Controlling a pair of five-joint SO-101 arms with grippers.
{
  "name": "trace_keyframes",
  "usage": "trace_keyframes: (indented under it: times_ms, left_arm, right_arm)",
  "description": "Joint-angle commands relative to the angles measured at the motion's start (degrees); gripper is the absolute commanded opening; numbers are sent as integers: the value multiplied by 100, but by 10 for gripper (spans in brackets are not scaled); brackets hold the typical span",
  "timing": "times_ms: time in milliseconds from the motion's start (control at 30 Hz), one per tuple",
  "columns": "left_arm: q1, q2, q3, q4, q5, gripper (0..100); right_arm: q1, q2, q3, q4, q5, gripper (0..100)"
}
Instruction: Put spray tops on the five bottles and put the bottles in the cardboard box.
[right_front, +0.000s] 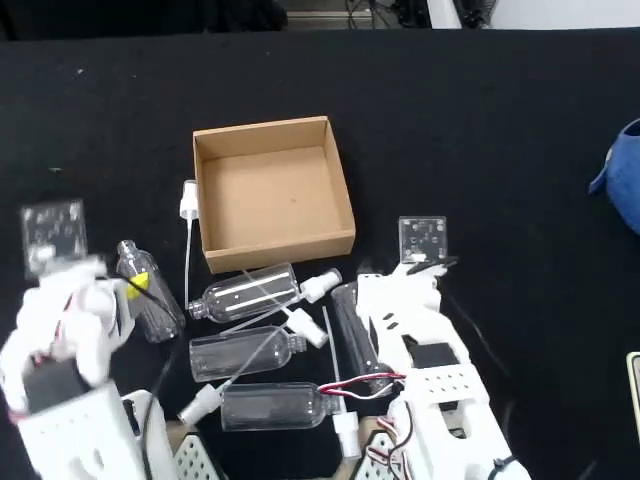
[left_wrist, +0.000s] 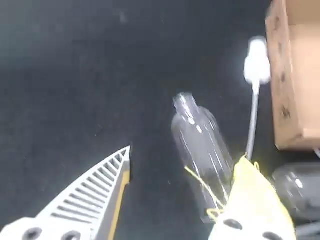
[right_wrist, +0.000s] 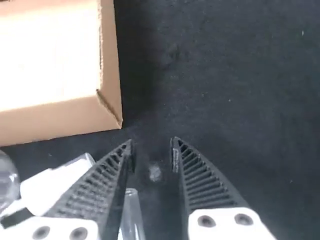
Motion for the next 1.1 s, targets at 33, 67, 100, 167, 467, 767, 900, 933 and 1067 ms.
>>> trace_keyframes:
  times_ms: [33, 67, 100, 167, 467, 767, 900, 933, 1067]
  left_arm:
    - [365, 2875, -1807, 527, 563, 220]
    - [400, 3262, -2026, 651, 642, 221]
    - [418, 3613, -2202, 738, 695, 221]
    - [479, 4202, -2413, 756, 782, 221]
    - [497, 5811, -2624, 255, 888, 221]
    - [840, 6655, -2633, -264, 1046, 219]
    - [1130, 6884, -2932, -211, 1169, 216]
    - [1138, 6936, -3002, -211, 1169, 216]
    - [1130, 7226, -3248, -211, 1169, 161]
  right_arm:
    - [774, 4, -585, -132, 1090, 109]
    - [1116, 4, -673, -132, 1240, 109]
    - [1398, 4, -760, -149, 1336, 109]
    - [1705, 4, -954, -141, 1468, 109]
    - [1811, 13, -1024, -18, 1433, 109]
    - [1802, 13, -831, -44, 1468, 109]
    - [1802, 13, -822, -44, 1468, 109]
    - [1802, 13, -822, -35, 1468, 109]
    - [1802, 13, -813, -18, 1451, 109]
